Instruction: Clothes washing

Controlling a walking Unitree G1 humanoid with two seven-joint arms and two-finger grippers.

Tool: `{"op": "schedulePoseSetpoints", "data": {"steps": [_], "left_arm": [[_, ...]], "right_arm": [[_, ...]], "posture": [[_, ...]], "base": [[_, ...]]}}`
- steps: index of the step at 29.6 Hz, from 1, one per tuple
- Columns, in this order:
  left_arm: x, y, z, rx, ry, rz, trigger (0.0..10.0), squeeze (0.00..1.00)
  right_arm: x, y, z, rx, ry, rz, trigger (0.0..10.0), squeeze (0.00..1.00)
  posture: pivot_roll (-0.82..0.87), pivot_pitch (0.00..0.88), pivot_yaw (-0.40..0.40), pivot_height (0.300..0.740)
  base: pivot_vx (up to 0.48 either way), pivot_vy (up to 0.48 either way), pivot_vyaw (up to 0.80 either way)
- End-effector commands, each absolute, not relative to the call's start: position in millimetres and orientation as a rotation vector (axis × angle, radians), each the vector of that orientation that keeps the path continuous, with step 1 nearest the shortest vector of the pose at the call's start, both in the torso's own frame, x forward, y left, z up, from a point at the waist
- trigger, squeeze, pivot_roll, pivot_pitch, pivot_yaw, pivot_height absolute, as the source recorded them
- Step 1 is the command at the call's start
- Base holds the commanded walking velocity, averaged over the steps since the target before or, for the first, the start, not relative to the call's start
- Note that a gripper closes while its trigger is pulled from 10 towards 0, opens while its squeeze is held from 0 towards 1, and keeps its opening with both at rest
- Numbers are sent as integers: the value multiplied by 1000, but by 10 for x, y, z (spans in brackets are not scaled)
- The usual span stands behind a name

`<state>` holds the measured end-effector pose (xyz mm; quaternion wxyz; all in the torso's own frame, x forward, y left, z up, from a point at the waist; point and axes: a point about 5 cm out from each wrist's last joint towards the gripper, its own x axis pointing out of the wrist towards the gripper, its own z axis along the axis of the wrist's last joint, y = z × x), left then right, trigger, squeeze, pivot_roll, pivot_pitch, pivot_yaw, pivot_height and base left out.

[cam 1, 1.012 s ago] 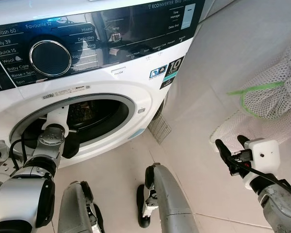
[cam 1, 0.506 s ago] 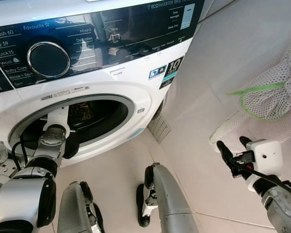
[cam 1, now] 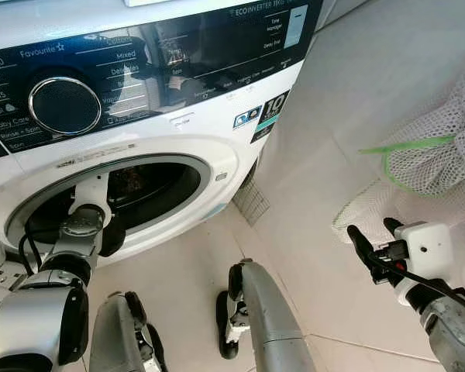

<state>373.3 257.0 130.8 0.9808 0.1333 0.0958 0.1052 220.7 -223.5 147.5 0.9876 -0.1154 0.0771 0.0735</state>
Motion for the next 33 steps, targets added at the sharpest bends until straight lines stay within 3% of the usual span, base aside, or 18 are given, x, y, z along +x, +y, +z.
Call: {"op": "schedulePoseSetpoints", "data": {"steps": [1,12,13,28,33], "left_arm": [[3629,2606,1095,258,280,217,10000,1000],[3595,2559,980,232,353,174,10000,1000],[3592,2550,969,247,358,166,10000,0],[3606,2544,1004,321,329,172,10000,0],[3675,2341,1091,433,217,59,10000,0]], "right_arm": [[2153,-2319,1485,-244,172,123,10000,0],[2160,-2329,1493,-253,175,122,10000,0],[2163,-2327,1494,-253,174,123,10000,0],[2192,-2325,1508,-255,165,127,10000,0],[2205,-2314,1502,-250,156,117,10000,0]], "posture": [[-181,432,-263,577],[-185,425,-263,577],[-185,423,-264,577],[-177,411,-263,577],[-167,414,-250,577]], "base": [[0,0,0],[0,0,0],[0,0,0],[0,0,0],[0,0,0]]}}
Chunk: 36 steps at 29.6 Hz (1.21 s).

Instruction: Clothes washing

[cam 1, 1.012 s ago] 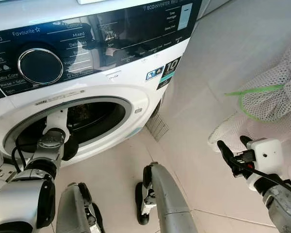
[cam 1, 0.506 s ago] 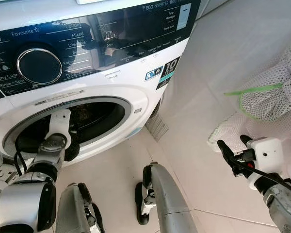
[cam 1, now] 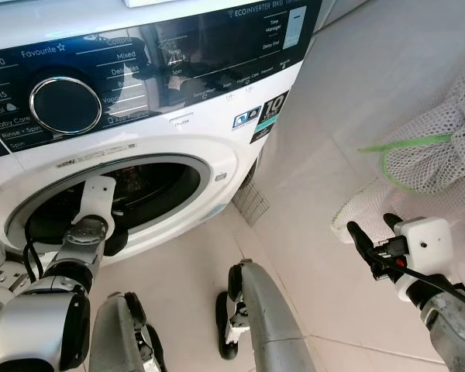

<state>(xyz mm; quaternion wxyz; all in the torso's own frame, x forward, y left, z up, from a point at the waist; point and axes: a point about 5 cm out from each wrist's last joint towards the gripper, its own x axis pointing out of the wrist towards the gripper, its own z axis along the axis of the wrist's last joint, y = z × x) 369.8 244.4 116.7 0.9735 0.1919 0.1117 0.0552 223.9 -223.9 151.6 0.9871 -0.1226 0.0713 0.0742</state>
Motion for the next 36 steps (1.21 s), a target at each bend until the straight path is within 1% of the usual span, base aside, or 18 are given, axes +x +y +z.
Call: {"op": "schedulePoseSetpoints", "data": {"steps": [1,3,8,10,12,13,14,15,19,21,24,26,29,32,36], "left_arm": [[3678,2317,1102,444,196,51,10000,0],[3669,2285,1119,444,140,58,10000,0],[3624,2294,1114,443,81,82,10000,0],[3593,2257,1128,460,19,77,10000,0],[3550,2194,1161,428,-63,79,10000,0],[3493,2122,1232,424,-159,88,10000,0],[3493,2122,1232,424,-159,88,10000,0],[3425,2070,1308,363,-231,126,10000,0],[3279,1978,1397,320,-307,173,10000,0],[3191,1888,1437,304,-336,173,10000,0],[3136,1846,1446,285,-339,183,10000,0],[3023,1729,1392,254,-303,173,10000,0],[2934,1659,1337,246,-265,158,10000,0],[2853,1615,1352,256,-267,150,10000,0],[2762,1588,1431,311,-318,151,10000,0]], "right_arm": [[2210,-2308,1500,-244,152,114,10000,0],[2230,-2276,1487,-233,147,114,10000,0],[2257,-2225,1471,-215,135,116,10000,0],[2272,-2193,1462,-205,128,117,10000,0],[2290,-2156,1452,-181,111,117,10000,0],[2315,-2118,1442,-167,101,118,10000,0],[2315,-2118,1442,-167,101,118,10000,0],[2349,-2063,1430,-149,91,124,10000,0],[2414,-1969,1409,-129,75,132,10000,0],[2454,-1927,1403,-115,64,136,10000,0],[2477,-1895,1392,-112,62,141,10000,0],[2509,-1847,1363,-104,58,142,10000,0],[2520,-1819,1348,-97,52,141,10000,0],[2514,-1814,1344,-94,48,137,10000,0],[2510,-1819,1349,-81,34,129,10000,0]], "posture": [[-161,415,-244,577],[-150,417,-235,577],[-126,418,-212,577],[-109,418,-200,577],[-89,417,-184,577],[-78,414,-174,577],[-78,414,-174,577],[-59,408,-159,577],[-31,395,-136,577],[-19,390,-127,577],[-5,384,-116,577],[14,375,-100,577],[12,371,-89,577],[15,370,-86,577],[21,363,-79,577]], "base": [[0,0,0],[0,0,0],[0,0,0],[0,0,0],[0,0,0],[0,0,0],[0,0,0],[0,0,0],[0,0,0],[0,0,0],[0,0,0],[0,0,0],[0,0,0],[0,0,0],[0,0,0]]}}
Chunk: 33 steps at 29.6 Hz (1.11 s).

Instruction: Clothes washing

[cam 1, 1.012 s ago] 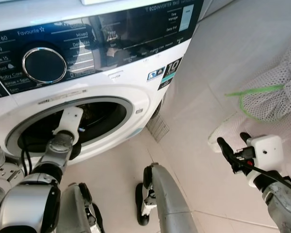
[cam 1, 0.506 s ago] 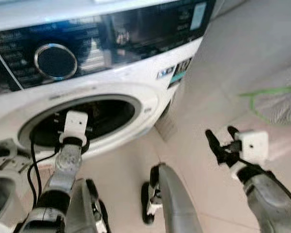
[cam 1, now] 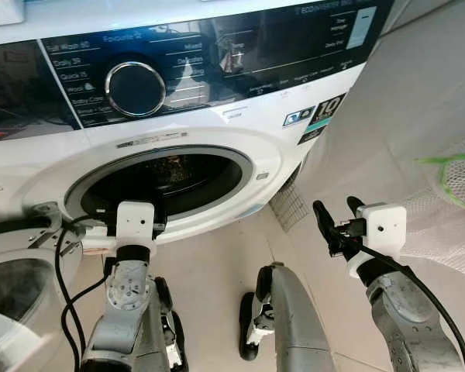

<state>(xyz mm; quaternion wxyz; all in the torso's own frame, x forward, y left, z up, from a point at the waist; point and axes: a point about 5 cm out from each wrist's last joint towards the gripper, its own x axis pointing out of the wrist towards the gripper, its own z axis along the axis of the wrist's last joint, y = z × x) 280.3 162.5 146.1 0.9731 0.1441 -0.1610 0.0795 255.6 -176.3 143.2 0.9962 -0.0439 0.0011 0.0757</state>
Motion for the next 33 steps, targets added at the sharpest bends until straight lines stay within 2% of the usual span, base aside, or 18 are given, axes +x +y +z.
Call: {"op": "schedulePoseSetpoints", "data": {"steps": [1,6,17,33], "left_arm": [[2699,1615,1492,319,-336,198,10000,0],[2636,1673,1609,358,-372,262,10000,0],[2685,1694,1602,375,-346,289,10000,0],[2712,1684,1627,365,-352,286,10000,0]], "right_arm": [[2519,-1799,1376,-66,12,125,10000,0],[2573,-1717,1427,-44,-28,137,10000,0],[2678,-1631,1444,-26,-56,142,10000,0],[2686,-1677,1383,-27,-62,105,10000,0]], "posture": [[23,358,-78,577],[39,335,-77,577],[39,296,-68,577],[50,242,-43,577]], "base": [[0,0,0],[0,0,0],[0,0,0],[0,0,0]]}}
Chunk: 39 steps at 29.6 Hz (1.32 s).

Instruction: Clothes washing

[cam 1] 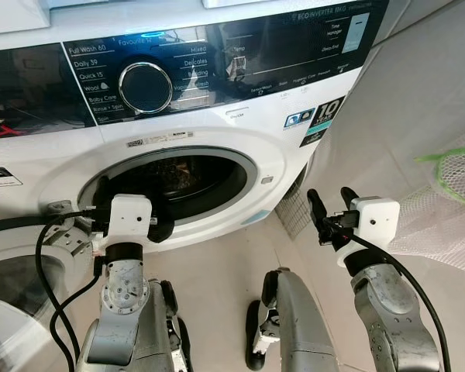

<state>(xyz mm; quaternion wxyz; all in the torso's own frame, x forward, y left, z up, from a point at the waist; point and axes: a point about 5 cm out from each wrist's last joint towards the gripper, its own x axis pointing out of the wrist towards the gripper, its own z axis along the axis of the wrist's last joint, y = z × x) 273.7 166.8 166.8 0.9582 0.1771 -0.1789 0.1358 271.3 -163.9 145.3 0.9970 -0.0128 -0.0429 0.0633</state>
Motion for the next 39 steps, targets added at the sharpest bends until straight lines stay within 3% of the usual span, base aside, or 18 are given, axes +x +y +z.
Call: {"op": "schedulePoseSetpoints", "data": {"steps": [1,21,28,39], "left_arm": [[2700,1677,1637,370,-355,286,10000,0],[2724,1713,1695,397,-386,307,10000,0],[2728,1712,1694,403,-387,302,10000,0],[2652,1614,1635,468,-402,240,10000,0]], "right_arm": [[2688,-1680,1381,-27,-63,103,10000,0],[2849,-1626,1469,14,-147,73,10000,0],[2860,-1657,1442,6,-141,63,10000,0],[2859,-1661,1424,15,-138,57,10000,0]], "posture": [[55,248,-39,577],[110,233,-24,577],[111,234,-18,632],[121,243,-13,632]], "base": [[0,0,0],[0,0,0],[0,0,0],[0,0,0]]}}
